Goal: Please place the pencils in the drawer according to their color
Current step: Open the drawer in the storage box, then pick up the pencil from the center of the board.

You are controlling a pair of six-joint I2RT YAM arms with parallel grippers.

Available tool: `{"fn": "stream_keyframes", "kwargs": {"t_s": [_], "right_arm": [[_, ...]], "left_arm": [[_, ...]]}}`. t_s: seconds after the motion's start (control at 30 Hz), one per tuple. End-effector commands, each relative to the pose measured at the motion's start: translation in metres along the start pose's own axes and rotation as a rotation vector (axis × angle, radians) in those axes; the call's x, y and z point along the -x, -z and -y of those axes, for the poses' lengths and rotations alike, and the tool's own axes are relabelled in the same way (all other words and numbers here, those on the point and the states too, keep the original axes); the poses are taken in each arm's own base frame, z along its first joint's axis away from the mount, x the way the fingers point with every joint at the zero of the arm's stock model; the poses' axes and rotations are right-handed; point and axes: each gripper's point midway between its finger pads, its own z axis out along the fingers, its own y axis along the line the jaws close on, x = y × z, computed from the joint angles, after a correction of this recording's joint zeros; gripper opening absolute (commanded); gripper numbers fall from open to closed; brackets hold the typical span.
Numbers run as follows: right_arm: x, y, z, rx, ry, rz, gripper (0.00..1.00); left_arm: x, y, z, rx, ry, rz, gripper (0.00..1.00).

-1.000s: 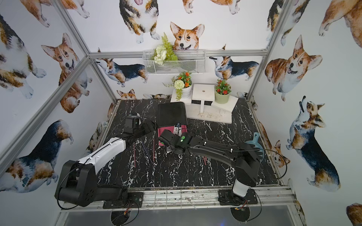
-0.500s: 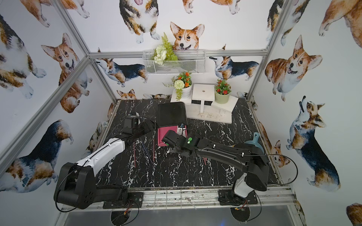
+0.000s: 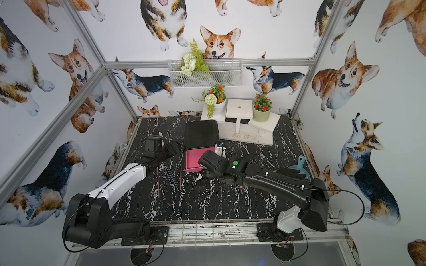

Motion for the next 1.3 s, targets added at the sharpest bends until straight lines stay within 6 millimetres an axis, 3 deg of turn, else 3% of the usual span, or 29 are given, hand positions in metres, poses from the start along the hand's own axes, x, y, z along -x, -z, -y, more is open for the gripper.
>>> {"fn": "stream_keyframes", "kwargs": {"t_s": [0.0,0.13,0.3,0.5,1.0,1.27], "right_arm": [[0.012,0.009,0.031,-0.048,0.017,-0.019,0.45],[0.018,0.008,0.077,-0.105,-0.029,-0.078,0.47],[0.004,-0.006,0.133,-0.139,-0.058,-0.2,0.44],[-0.025,-0.033,0.168,-0.145,-0.071,-0.31,0.4],[-0.055,-0.102,0.179,-0.18,0.048,-0.467,0.31],[-0.061,-0.125,0.182,-0.201,0.064,-0.511,0.27]], "left_arm": [[0.003,0.005,-0.001,0.013,-0.009,0.011,1.0],[0.004,0.01,-0.006,0.026,0.0,0.02,1.0],[0.004,0.018,-0.019,0.055,0.028,0.031,1.0],[0.002,0.024,-0.035,0.092,0.07,0.036,1.0],[0.001,0.022,-0.043,0.092,0.107,0.028,1.0],[-0.001,0.019,-0.044,0.091,0.114,0.023,1.0]]}}
